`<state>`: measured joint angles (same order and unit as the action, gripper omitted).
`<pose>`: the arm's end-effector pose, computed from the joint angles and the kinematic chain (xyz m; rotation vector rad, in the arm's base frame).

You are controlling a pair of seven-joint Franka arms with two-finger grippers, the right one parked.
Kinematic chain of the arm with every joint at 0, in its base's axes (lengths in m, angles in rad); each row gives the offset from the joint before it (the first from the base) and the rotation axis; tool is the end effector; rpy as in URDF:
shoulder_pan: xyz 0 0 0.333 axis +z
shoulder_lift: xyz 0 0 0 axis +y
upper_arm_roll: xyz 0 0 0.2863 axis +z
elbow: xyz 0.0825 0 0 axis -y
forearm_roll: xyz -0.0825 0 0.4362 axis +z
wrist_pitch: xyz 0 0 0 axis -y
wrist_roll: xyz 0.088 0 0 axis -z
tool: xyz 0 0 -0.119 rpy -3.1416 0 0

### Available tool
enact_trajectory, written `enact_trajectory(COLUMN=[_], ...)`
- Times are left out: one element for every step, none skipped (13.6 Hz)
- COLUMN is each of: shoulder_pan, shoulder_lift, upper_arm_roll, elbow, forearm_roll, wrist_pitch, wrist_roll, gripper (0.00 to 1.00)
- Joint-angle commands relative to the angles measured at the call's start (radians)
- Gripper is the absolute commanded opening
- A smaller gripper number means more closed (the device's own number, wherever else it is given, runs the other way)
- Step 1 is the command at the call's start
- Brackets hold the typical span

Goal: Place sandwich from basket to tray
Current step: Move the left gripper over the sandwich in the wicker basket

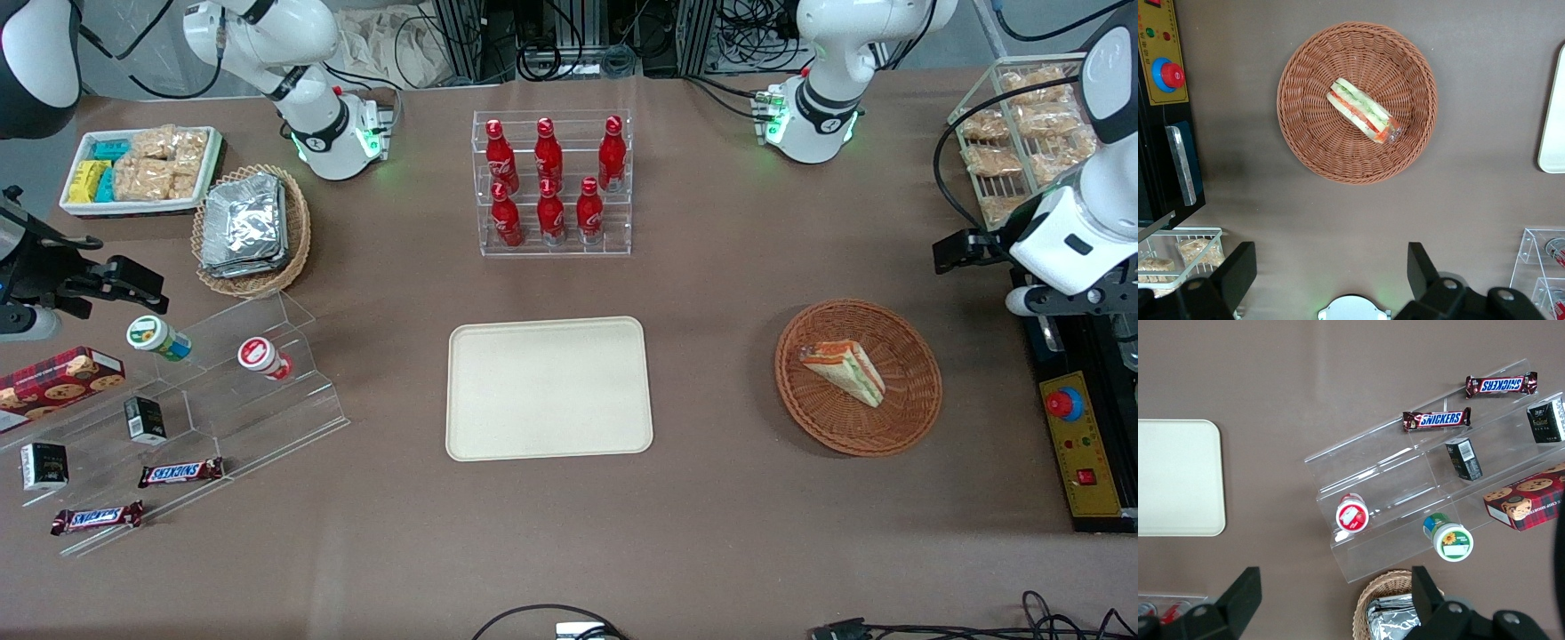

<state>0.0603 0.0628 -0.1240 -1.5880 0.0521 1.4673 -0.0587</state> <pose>0.6057 -0.0303 0.5283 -3.0737 0.0074 0.2773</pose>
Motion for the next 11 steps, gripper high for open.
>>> enact_trajectory(shoulder_pan=[0.003,0.003,0.001,0.001,0.001,-0.001,0.001,0.001,0.003,0.003,0.01], shoulder_lift=[0.008,0.009,0.009,0.015,0.037,0.066,0.08,0.101,0.112,0.127,0.149], upper_arm_roll=[0.001,0.0,0.0,0.001,-0.002,0.0,0.0,0.0,0.001,0.001,0.004], elbow=[0.019,0.023,0.023,0.022,0.023,0.023,0.023,0.023,0.017,0.014,0.014], forearm_roll=[-0.008,-0.008,-0.008,-0.009,-0.003,-0.006,-0.012,-0.02,-0.04,-0.06,-0.075], wrist_pitch=[-0.001,-0.001,-0.001,0.001,0.002,0.014,0.034,0.042,0.045,0.048,0.048], wrist_roll=[-0.006,-0.009,-0.009,-0.01,-0.013,-0.027,-0.052,-0.105,-0.177,-0.232,-0.319], gripper=[1.0,1.0,1.0,1.0,1.0,1.0,1.0,1.0,1.0,1.0,1.0])
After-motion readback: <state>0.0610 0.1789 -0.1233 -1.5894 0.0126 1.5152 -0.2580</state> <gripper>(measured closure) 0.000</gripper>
